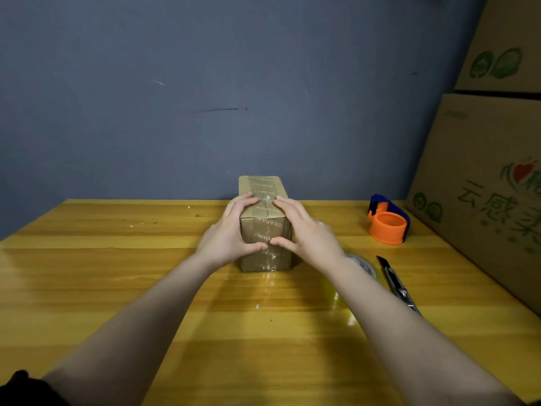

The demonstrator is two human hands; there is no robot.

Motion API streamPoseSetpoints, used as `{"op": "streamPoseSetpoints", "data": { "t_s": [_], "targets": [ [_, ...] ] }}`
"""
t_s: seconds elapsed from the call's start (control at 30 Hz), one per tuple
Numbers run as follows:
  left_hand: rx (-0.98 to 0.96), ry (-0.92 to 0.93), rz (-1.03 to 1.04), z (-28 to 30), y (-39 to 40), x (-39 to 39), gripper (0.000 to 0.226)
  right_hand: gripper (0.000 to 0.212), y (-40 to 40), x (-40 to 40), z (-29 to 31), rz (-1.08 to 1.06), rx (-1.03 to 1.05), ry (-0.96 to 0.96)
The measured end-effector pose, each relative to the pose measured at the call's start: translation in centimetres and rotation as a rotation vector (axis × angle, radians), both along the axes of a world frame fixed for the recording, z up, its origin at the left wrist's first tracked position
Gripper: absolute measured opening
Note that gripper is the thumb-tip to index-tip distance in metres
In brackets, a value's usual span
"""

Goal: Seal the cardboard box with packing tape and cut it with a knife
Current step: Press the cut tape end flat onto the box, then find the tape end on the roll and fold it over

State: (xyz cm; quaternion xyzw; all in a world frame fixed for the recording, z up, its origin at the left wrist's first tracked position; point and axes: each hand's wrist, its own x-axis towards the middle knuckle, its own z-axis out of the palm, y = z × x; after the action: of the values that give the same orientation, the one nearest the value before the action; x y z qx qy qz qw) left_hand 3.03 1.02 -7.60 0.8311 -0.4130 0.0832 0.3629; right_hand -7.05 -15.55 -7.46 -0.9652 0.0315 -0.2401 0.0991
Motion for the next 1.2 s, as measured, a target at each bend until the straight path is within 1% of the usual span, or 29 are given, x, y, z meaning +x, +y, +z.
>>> {"op": "streamPoseSetpoints", "data": {
  "t_s": [0.2,0.33,0.47,0.53,0.6,0.63,0.7,0.73,0.77,0.8,0.87,0.93,1.03,1.13,1.2],
  "targets": [
    [0.066,0.022,-0.056,0.4,0.3,0.4,0.103,0.093,0.5,-0.5,0.9,-0.030,-0.078,0.103],
    [0.193,0.045,-0.098,1.4,0.7,0.7,0.108,0.104,0.4,-0.9,1.6,-0.020,-0.109,0.186],
    [0.321,0.097,-0.086,2.3,0.9,0.6,0.129,0.104,0.7,-1.3,2.2,-0.021,-0.078,0.192],
    [0.345,0.138,-0.036,2.6,1.1,0.1,0.131,0.104,0.8,-1.6,2.4,-0.020,-0.041,0.167],
    [0.280,0.121,0.014,2.9,1.4,-1.3,0.118,0.099,0.9,-2.2,2.7,-0.007,0.008,0.116],
    [0.194,0.068,0.029,3.1,1.6,-2.4,0.106,0.093,0.9,-2.7,2.9,-0.001,0.040,0.066],
    [-0.026,-0.103,0.038,3.4,1.5,-5.0,0.078,0.075,0.5,-3.7,3.1,-0.010,0.128,-0.039],
    [-0.101,-0.181,0.033,3.4,1.4,-6.2,0.064,0.063,0.2,-4.2,3.2,-0.030,0.165,-0.070],
    [-0.131,-0.223,0.016,3.4,1.0,-7.3,0.051,0.050,-0.3,-4.7,3.0,-0.057,0.191,-0.083],
    [-0.120,-0.234,-0.010,3.2,0.5,-8.3,0.040,0.039,-0.8,-5.2,2.7,-0.089,0.212,-0.085],
    [-0.046,-0.231,-0.069,2.4,-1.1,-9.9,0.027,0.024,-2.1,-6.0,1.7,-0.146,0.289,-0.105],
    [0.057,-0.242,-0.115,1.3,-3.0,-10.8,0.028,0.020,-3.1,-6.8,0.5,-0.192,0.421,-0.160],
    [0.269,-0.284,-0.186,-0.8,-5.6,-11.9,0.047,0.020,-4.2,-7.8,-1.4,-0.259,0.585,-0.249],
    [0.433,-0.378,-0.237,-2.4,-7.5,-12.8,0.061,0.018,-4.5,-8.4,-3.1,-0.343,0.587,-0.317],
    [0.478,-0.448,-0.254,-3.4,-8.5,-13.2,0.063,0.018,-4.3,-8.8,-4.0,-0.387,0.577,-0.378]
  ]
}}
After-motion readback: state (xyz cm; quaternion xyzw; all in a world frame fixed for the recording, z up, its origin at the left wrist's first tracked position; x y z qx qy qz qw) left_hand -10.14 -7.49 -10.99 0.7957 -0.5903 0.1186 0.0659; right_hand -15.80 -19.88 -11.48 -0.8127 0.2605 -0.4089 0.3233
